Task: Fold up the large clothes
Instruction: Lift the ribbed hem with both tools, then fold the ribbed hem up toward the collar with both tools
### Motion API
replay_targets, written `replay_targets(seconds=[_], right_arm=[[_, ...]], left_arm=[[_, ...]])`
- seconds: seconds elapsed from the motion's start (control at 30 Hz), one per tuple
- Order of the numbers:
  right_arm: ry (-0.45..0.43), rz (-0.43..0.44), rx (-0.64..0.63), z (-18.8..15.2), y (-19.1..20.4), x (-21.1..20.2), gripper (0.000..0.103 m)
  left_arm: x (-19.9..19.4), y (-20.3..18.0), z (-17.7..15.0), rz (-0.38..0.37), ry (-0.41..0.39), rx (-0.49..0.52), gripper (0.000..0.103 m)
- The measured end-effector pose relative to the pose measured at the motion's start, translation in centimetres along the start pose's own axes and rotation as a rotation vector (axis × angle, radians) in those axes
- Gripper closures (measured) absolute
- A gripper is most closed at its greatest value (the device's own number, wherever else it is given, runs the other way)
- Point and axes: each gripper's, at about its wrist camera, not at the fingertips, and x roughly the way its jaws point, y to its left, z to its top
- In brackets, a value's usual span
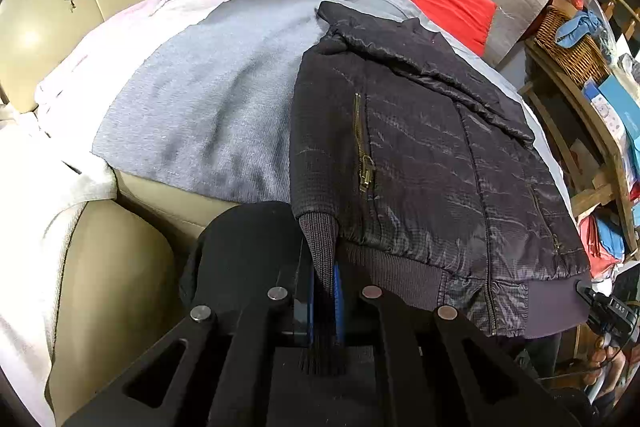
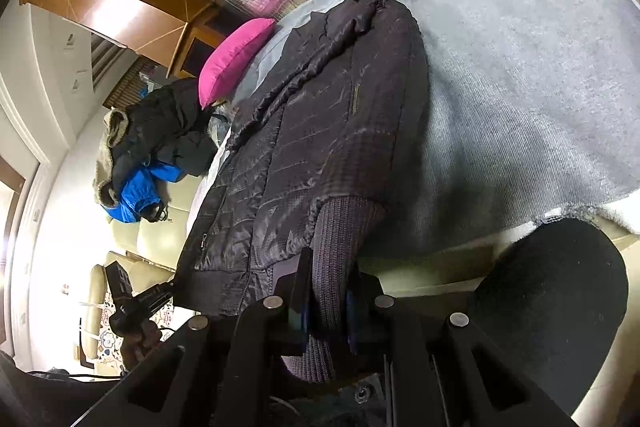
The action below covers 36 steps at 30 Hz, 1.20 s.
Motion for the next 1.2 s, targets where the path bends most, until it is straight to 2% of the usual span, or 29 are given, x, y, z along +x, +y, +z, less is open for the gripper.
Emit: replay_targets(seconds=[0.2, 0.6, 1.0, 1.2], right_arm=[[0.004, 0.012, -0.004, 0.7, -0.4, -0.5, 0.089], [-0.052, 0.077, -0.038, 3.2, 0.4, -2.4, 0.089], [-0.197, 0.138, -0.135, 8.8, 4.9, -4.3, 0.089], [-0.262, 0.142, -0.148, 11.3, 6.1, -4.7, 0.089]], left_arm=[[-0.7, 0.0, 0.4, -0.015, -0.008, 0.006, 0.095], [-2.9, 0.0, 3.9, -0.143, -0.077, -0.044, 0.095], [-4.9, -2.4, 11.6, -0.247, -0.264, -0.052, 0.095], [-5.3, -3.8, 14.1, -0.27, -0.316, -0.033, 0.095]])
